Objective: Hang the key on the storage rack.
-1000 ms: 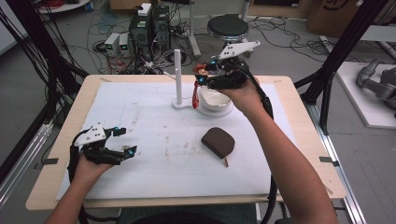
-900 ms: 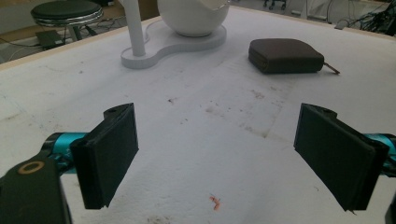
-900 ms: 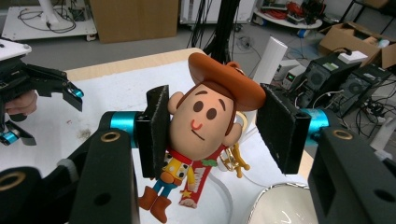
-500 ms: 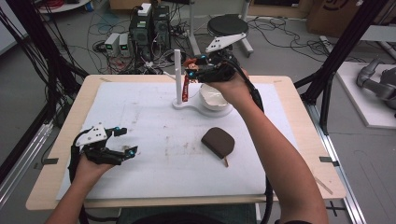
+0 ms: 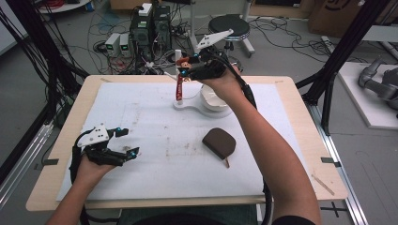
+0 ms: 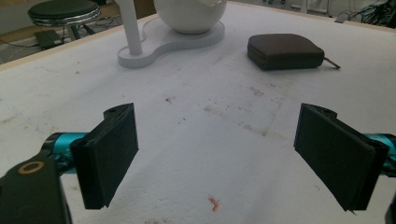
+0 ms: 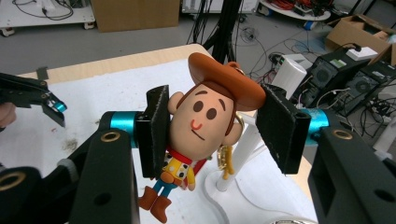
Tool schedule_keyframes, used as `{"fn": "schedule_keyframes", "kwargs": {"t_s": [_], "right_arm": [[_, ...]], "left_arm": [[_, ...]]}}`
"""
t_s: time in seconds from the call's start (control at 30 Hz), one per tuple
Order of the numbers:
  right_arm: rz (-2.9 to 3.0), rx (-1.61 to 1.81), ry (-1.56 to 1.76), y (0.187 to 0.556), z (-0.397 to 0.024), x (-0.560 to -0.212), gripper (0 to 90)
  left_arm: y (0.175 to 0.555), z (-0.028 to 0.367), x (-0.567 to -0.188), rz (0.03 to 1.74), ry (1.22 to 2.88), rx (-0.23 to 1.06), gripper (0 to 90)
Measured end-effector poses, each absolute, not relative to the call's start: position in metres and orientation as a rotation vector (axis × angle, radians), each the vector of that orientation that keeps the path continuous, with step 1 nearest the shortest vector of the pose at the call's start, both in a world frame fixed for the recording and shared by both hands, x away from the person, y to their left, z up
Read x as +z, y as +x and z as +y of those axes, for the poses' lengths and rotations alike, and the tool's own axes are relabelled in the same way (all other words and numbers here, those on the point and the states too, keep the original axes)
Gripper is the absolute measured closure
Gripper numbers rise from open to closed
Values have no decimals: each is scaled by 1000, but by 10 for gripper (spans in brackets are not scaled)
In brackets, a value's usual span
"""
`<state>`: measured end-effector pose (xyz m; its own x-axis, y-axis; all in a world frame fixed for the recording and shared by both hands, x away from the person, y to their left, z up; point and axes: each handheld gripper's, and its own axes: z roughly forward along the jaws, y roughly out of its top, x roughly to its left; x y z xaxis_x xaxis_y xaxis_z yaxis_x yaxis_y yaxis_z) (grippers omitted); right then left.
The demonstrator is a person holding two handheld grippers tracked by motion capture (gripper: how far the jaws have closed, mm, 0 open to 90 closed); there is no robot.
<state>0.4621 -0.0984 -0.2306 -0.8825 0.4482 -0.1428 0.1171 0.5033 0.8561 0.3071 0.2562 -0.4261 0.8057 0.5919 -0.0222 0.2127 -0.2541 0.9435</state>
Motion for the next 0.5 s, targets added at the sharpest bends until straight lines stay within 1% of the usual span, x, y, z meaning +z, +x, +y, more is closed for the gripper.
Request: {"fn": "schedule_keyframes", "kwargs": {"t_s": [0.5], "right_arm": [[2426,1289,516,478,-87,-242,469]], "left_arm": [[307,255,-426,613,1829,405,136]]}}
